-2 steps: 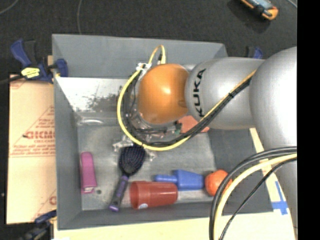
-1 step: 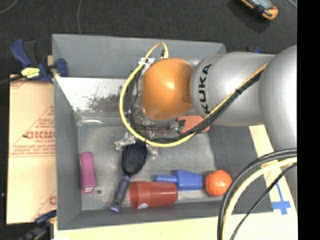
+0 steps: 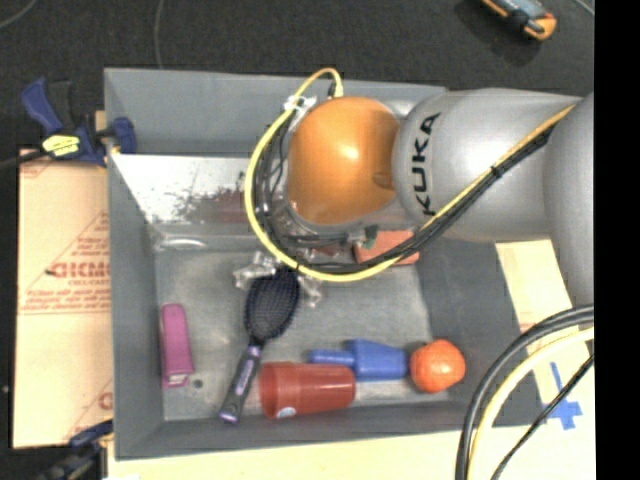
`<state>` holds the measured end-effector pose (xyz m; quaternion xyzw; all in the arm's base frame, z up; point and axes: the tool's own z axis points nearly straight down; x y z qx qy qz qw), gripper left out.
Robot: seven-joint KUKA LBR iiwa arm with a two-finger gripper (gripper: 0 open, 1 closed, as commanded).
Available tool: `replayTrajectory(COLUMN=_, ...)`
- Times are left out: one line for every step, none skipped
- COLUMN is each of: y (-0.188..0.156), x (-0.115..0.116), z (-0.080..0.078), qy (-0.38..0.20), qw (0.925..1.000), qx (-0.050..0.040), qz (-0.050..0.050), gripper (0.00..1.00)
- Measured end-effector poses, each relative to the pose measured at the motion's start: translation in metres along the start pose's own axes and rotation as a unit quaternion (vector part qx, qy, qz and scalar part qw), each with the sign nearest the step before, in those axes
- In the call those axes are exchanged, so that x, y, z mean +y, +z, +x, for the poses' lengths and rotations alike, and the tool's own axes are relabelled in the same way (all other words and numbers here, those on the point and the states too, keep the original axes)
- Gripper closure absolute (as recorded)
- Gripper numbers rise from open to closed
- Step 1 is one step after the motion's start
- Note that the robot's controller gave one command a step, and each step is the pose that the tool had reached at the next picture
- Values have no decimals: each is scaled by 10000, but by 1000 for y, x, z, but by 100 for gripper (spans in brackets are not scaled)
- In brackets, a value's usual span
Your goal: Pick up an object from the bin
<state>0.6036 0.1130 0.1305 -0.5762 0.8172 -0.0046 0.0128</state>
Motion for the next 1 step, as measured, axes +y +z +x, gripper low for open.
replayTrajectory(y=-15, x=-1, z=0, qy=25, qw=10000, qx=-18, qz=20, gripper=100)
